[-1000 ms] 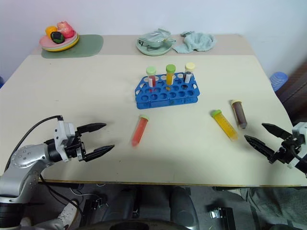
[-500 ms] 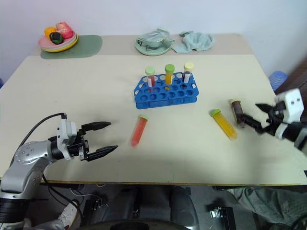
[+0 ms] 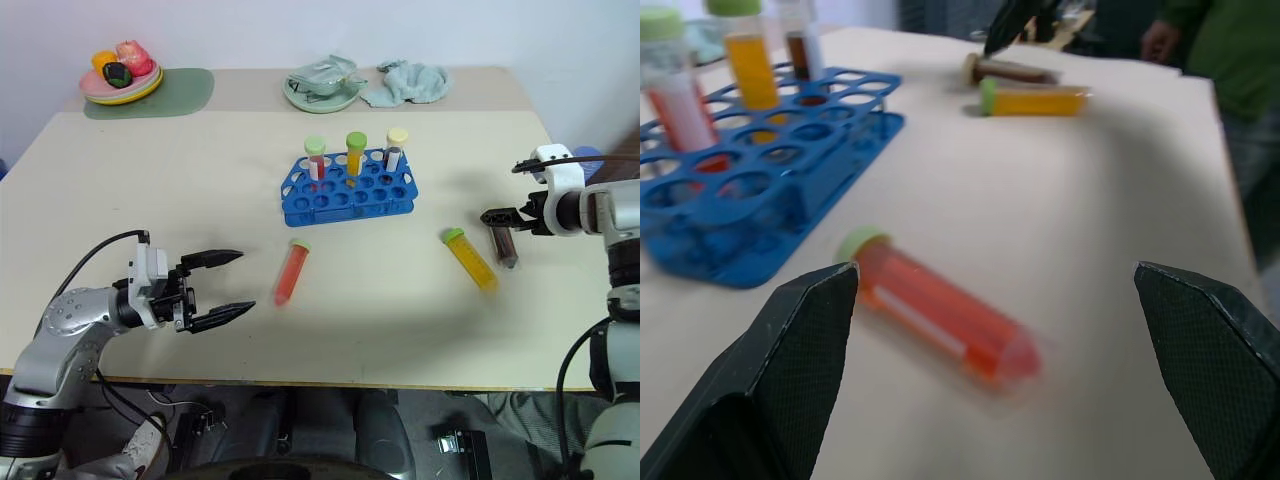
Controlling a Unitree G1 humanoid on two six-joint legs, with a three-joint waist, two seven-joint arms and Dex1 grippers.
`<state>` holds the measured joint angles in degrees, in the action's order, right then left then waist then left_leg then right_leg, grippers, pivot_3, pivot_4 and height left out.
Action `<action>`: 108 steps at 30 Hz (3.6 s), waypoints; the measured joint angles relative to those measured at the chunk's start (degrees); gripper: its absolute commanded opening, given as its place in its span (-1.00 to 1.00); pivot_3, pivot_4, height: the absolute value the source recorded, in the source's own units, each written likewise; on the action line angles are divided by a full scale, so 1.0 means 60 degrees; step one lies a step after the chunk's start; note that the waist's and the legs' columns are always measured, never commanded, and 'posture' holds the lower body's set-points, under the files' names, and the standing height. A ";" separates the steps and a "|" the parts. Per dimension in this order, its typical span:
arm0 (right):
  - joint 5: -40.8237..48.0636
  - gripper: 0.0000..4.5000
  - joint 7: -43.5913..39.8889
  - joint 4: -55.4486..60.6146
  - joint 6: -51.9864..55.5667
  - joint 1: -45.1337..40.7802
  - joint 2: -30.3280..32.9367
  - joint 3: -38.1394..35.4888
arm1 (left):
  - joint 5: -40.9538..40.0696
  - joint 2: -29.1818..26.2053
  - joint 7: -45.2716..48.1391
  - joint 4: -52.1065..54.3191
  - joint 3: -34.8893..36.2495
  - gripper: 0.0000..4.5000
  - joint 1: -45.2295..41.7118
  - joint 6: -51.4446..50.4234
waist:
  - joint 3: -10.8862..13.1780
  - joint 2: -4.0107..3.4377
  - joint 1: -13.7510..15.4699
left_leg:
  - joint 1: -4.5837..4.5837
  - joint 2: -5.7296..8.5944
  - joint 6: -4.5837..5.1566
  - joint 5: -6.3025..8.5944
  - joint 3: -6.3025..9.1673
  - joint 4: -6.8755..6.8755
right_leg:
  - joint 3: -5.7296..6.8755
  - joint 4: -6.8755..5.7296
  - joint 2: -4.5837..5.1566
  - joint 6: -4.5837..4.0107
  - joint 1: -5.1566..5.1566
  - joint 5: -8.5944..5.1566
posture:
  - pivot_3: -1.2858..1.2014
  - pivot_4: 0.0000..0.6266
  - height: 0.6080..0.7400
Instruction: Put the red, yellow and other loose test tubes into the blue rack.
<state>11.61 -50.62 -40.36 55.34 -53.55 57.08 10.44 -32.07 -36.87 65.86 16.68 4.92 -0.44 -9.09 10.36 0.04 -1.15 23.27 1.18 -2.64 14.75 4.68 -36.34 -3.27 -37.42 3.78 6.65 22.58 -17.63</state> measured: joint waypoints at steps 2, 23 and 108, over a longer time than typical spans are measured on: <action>-0.0428 1.00 -0.0195 -0.0694 -0.0343 -0.0375 -0.0093 0.0249 | -0.0210 -0.0012 0.0274 0.0113 0.0012 0.99 0.0040 0.0011 | 0.0001 -0.0002 0.0002 | 0.0017 0.0004 -0.0002 -0.0001 -0.0002 -0.0007 | 0.0000 -0.0018 -0.0003 0.0000 0.0023 0.0000 | 0.03 -0.52 1.00; -0.2310 1.00 -0.0928 -0.3760 -0.1708 -0.2033 -0.1259 0.0456 | -0.0604 -0.0106 0.0343 0.0740 0.0060 0.99 0.0160 -0.0463 | 0.0002 -0.0005 -0.0012 | 0.0016 0.0008 -0.0003 -0.0002 -0.0002 -0.0023 | 0.0000 -0.0029 -0.0014 -0.0004 0.0020 0.0002 | 0.03 -0.52 1.00; 0.1519 -0.62 0.1127 -0.3923 -1.5191 0.0748 -0.8201 -0.5460 | -0.1207 -0.0509 -0.0510 0.1594 0.0926 1.00 0.1144 -0.0968 | 0.0014 -0.0028 -0.0486 | -0.0003 -0.0008 -0.0002 -0.0001 0.0028 -0.0109 | 0.0008 -0.0134 -0.0038 -0.0003 0.0004 0.0002 | 0.03 -0.52 1.00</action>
<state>20.73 -43.86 -63.89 -35.81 -49.06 7.88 -22.31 -39.32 -39.93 62.80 26.24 10.48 6.42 -14.90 10.44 -0.13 -4.06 23.25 1.13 -2.65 14.74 4.85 -36.99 -3.23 -38.22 3.55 6.63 22.60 -17.62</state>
